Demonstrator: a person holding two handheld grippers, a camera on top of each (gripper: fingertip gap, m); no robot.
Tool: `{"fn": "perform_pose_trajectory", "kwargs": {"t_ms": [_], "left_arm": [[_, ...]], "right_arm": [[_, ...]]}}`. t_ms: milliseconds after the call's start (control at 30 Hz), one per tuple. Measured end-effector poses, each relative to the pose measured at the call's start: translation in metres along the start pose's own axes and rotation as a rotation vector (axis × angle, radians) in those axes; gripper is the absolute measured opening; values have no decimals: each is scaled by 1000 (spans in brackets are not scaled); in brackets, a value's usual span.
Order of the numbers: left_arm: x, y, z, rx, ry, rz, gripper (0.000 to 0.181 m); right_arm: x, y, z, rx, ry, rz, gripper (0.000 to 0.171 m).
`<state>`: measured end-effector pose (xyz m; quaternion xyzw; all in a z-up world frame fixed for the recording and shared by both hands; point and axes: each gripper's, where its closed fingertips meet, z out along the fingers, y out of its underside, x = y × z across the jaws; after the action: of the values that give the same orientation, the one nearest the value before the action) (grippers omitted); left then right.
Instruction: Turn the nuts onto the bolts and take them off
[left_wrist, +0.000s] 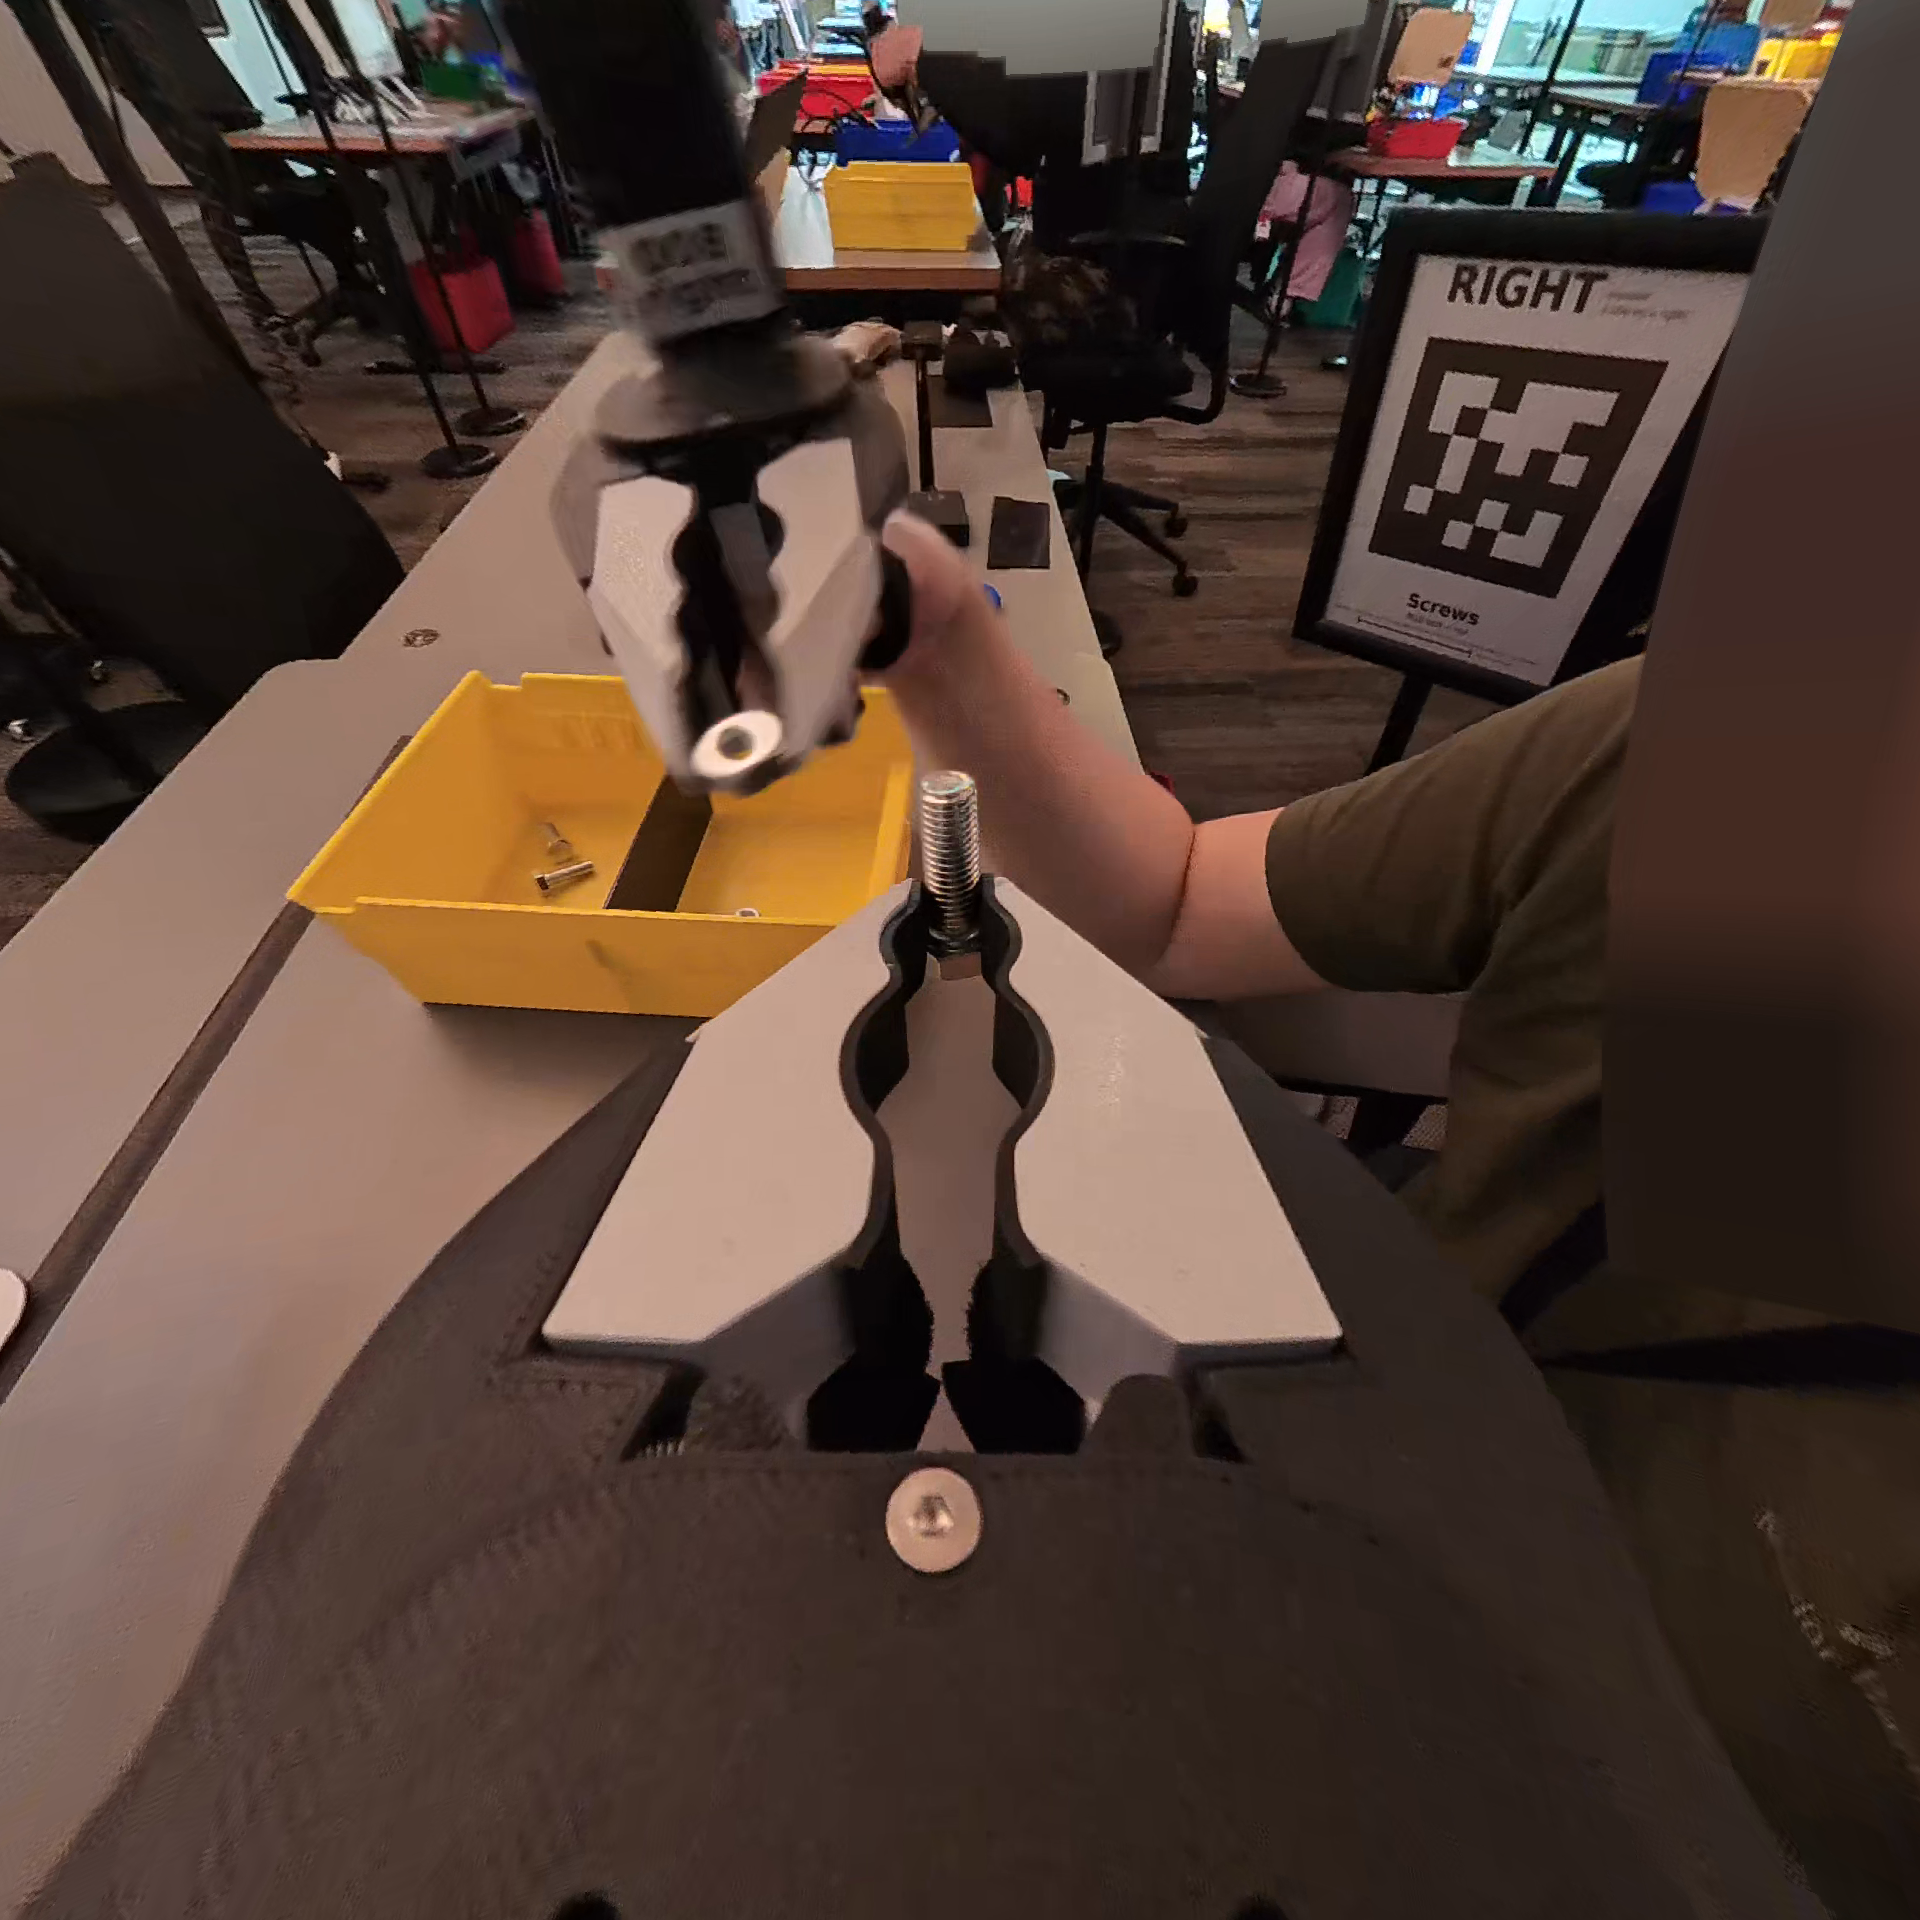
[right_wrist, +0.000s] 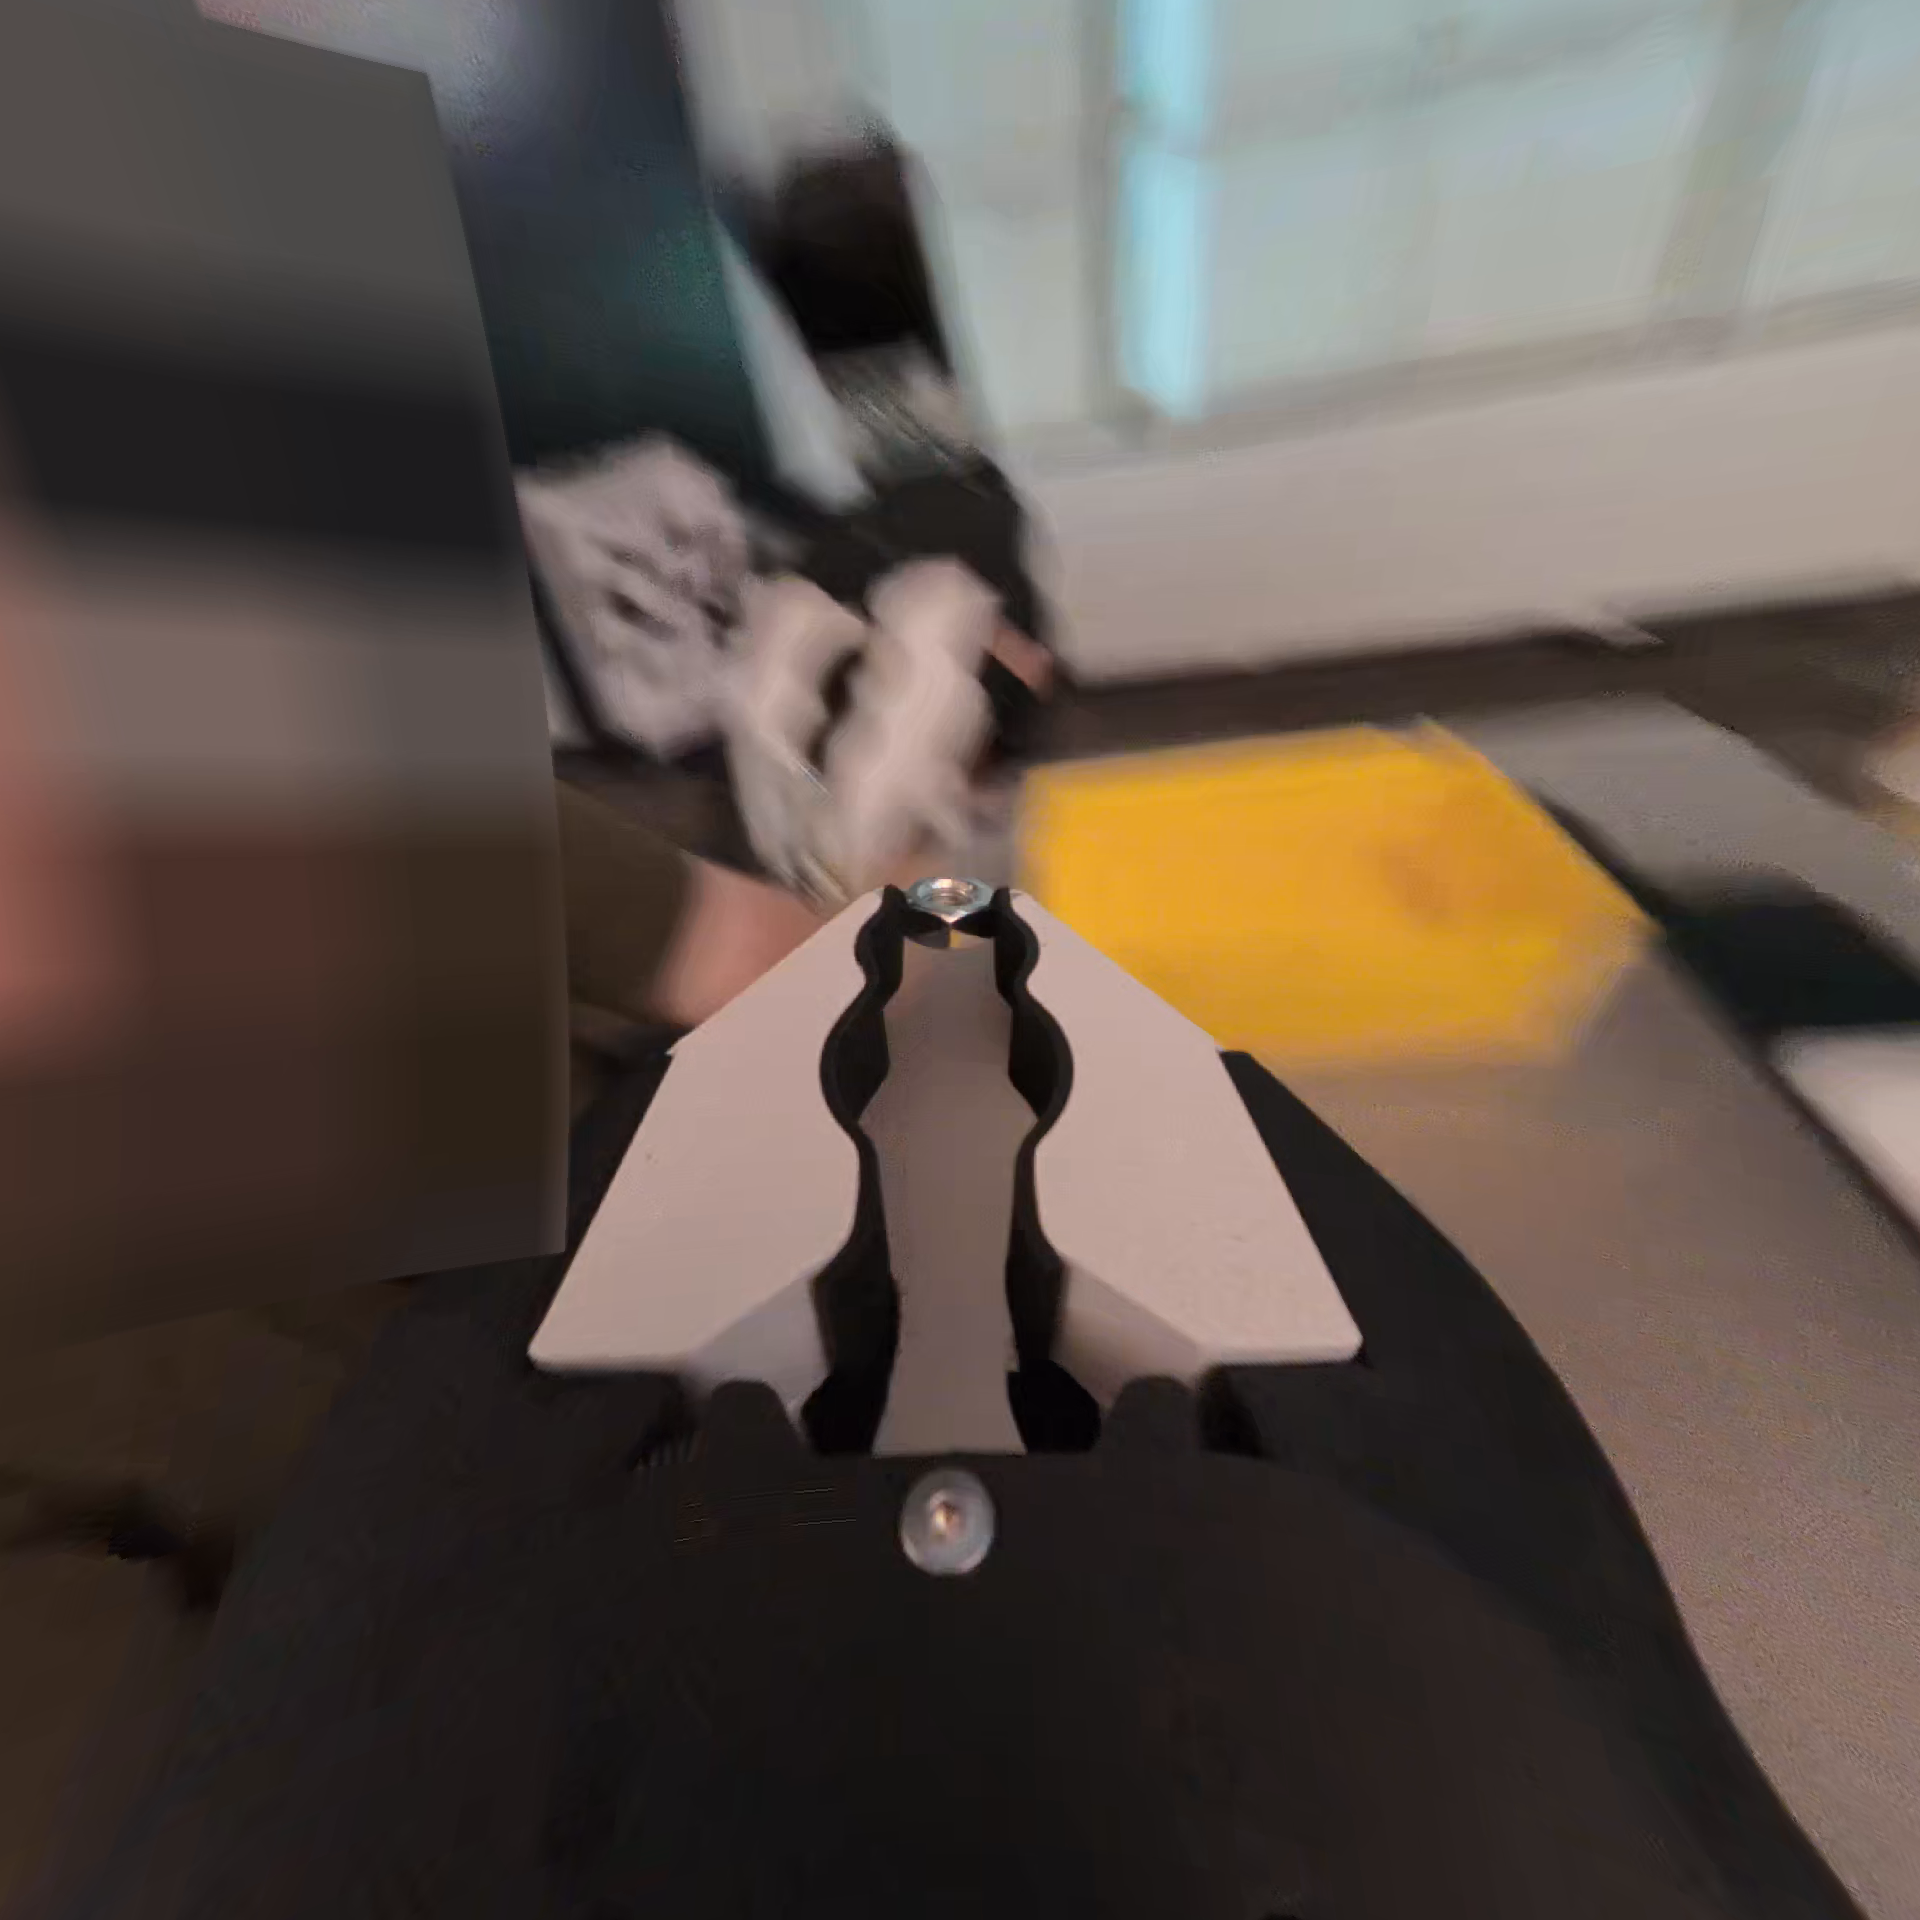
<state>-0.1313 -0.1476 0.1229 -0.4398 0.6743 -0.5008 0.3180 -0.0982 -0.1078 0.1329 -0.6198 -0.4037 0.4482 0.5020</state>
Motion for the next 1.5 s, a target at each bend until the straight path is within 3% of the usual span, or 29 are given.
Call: {"fn": "perform_pose_trajectory", "kwargs": {"t_ms": [33,100,167,233,400,500,567,700,800,867,933,1033,1133,1333,1500], "left_arm": [[0,-1,-4,3,-9,-5,7],[-3,0,-10,-7,-37,-3,7],[-7,2,-13,-16,-64,-4,7],[-8,4,-11,-29,-59,-18,7],[-12,13,-3,-74,-64,-37,7],[-12,16,0,-87,-66,-31,8],[-14,16,0,-87,-69,-37,7],[-23,16,-3,-71,-94,-57,7],[-36,15,-4,-55,-143,-76,7],[-43,13,-5,-26,-161,-96,7],[-47,8,-6,13,-165,-118,7],[-56,5,-10,50,-194,-137,7],[-57,0,-14,83,-200,-135,7],[-53,-2,-17,91,-193,-129,7],[-53,-2,-17,83,-201,-115,7]], "right_arm": [[32,28,-27,-182,275,-57,16],[75,92,-108,-589,700,-127,16],[77,156,-169,-875,815,60,16],[73,205,-201,-1019,816,329,16],[87,264,-225,-1111,775,615,16],[95,277,-225,-1095,767,665,18],[97,276,-226,-1070,780,681,29],[107,242,-220,-970,840,545,32],[124,169,-187,-785,889,187,31],[119,97,-135,-516,823,-80,32],[86,21,-77,-169,648,-270,32],[15,-50,-26,277,279,-275,25],[9,-60,-4,386,170,-96,24],[20,-35,35,284,131,-12,18],[13,-32,41,287,38,31,8]]}}
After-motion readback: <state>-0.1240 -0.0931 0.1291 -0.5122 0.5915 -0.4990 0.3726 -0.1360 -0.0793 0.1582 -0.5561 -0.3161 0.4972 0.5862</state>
